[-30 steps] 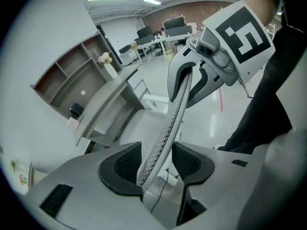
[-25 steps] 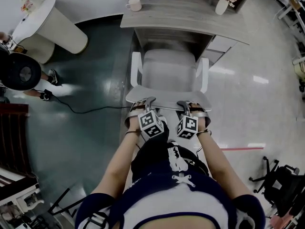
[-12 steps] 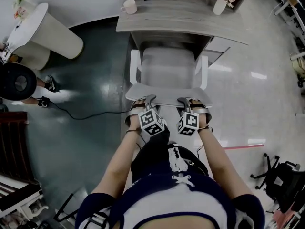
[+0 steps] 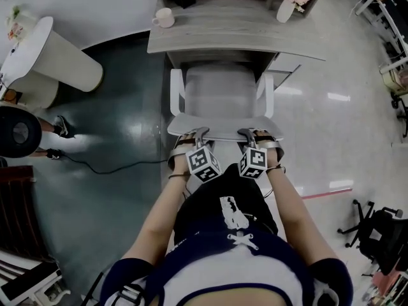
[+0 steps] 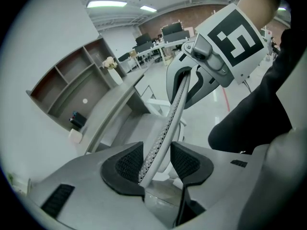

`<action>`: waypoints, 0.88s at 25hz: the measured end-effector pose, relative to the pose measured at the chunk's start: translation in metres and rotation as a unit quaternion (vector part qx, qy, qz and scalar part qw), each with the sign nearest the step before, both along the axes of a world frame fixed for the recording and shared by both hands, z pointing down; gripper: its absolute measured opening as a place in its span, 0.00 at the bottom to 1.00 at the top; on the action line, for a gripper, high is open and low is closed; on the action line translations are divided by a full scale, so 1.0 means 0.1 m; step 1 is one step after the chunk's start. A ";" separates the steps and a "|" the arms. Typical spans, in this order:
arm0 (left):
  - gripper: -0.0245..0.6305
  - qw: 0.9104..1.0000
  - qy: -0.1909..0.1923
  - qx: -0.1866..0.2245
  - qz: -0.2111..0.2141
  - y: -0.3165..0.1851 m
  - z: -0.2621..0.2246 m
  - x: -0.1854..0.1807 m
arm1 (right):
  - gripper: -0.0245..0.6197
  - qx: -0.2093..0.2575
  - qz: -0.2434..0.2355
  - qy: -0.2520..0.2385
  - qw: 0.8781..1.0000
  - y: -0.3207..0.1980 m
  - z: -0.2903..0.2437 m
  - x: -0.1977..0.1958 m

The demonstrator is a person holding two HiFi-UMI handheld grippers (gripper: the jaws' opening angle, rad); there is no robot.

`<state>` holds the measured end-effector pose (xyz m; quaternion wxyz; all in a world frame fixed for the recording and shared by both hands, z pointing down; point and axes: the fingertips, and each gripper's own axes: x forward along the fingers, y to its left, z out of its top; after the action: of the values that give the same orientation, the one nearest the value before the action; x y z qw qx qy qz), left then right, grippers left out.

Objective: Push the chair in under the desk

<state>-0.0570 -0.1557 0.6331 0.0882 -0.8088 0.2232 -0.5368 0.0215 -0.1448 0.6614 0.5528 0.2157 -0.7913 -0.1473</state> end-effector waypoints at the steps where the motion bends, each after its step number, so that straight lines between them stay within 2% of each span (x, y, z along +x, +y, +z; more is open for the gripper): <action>1: 0.32 1.000 0.000 0.000 0.001 -0.03 0.00 0.00 | 0.15 -0.002 0.002 0.001 1.000 -0.02 0.01 0.01; 11: 0.32 1.000 0.008 0.000 0.001 -0.35 -0.05 0.06 | 0.15 -0.032 0.012 0.010 0.999 -0.35 0.01 0.08; 22: 0.32 1.000 0.016 -0.010 -0.010 -0.64 -0.06 0.11 | 0.15 -0.020 0.005 0.024 0.999 -0.69 0.03 0.16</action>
<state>-0.0458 -0.2197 0.6275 0.0713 -0.8162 0.2269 -0.5266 0.0375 -0.2139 0.6642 0.5769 0.2047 -0.7793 -0.1342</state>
